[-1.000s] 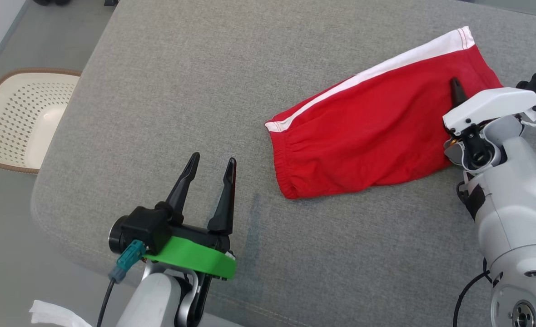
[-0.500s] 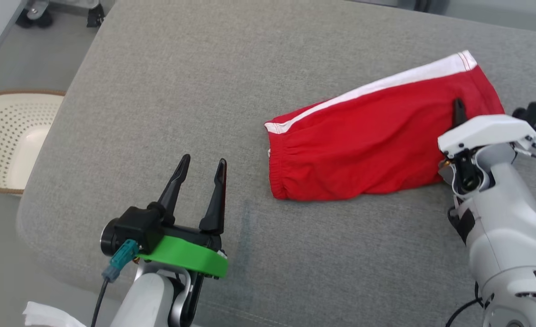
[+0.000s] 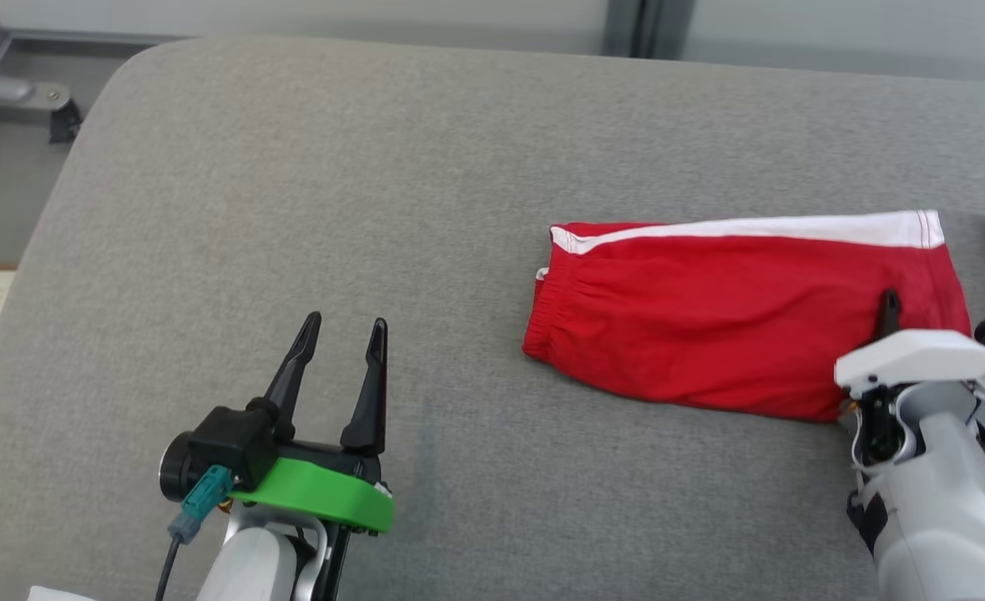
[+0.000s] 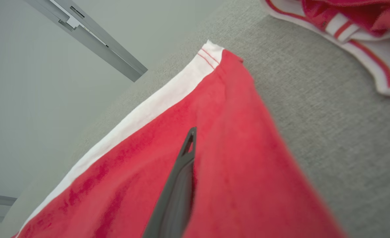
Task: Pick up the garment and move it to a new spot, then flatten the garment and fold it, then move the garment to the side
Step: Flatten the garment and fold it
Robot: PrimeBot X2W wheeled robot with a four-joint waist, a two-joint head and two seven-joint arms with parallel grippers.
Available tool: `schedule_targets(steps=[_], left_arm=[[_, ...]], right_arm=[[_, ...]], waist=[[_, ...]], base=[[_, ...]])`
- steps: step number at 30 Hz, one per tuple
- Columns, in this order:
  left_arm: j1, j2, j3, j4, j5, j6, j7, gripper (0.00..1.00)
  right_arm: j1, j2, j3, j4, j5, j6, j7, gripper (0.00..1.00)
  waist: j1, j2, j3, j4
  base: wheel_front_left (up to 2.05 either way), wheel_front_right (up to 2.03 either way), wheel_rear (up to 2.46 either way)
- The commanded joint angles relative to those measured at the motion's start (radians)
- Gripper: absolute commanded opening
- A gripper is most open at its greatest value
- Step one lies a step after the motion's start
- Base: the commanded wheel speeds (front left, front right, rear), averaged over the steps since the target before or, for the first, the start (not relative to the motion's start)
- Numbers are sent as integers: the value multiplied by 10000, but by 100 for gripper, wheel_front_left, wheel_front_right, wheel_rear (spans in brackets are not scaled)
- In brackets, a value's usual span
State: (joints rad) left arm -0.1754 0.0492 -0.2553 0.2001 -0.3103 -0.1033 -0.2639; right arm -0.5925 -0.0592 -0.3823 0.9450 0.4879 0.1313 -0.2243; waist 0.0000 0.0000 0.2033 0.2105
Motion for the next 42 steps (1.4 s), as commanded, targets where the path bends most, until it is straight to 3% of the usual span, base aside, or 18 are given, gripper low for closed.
schedule_targets(steps=[1, 9, 13, 20, 34, 42], left_arm=[[150, 30, 74, 21, -36, -28, 1, 100], [216, 30, 8, 97, 106, -126, 1, 100], [296, 28, 86, 51, -229, -159, 1, 100], [448, 28, 32, 156, -189, -192, 1, 100], [796, 28, 71, 181, -193, -208, 1, 100], [866, 28, 100, 109, -190, -196, 1, 100]], right_arm=[[309, 15, -33, -92, -103, -12, -97, 0], [778, 68, -459, -491, -412, -7, -166, 0], [517, 78, -45, -544, -366, -7, -98, 0], [526, 74, 1295, -974, 52, -7, -183, 0], [1303, 70, 4962, -2152, 1717, -7, -123, 0], [1316, 66, 6175, -1970, 2135, -7, -104, 0]], waist=[[0, 0, -454, -582], [0, 0, -671, -814], [0, 0, -741, -679], [0, 0, -1036, -350], [0, 0, -1402, 396], [0, 0, -1361, 674]], base=[[0, 0, 0], [0, 0, 0], [0, 0, 0], [0, 0, 0], [0, 0, 0], [0, 0, 0]])
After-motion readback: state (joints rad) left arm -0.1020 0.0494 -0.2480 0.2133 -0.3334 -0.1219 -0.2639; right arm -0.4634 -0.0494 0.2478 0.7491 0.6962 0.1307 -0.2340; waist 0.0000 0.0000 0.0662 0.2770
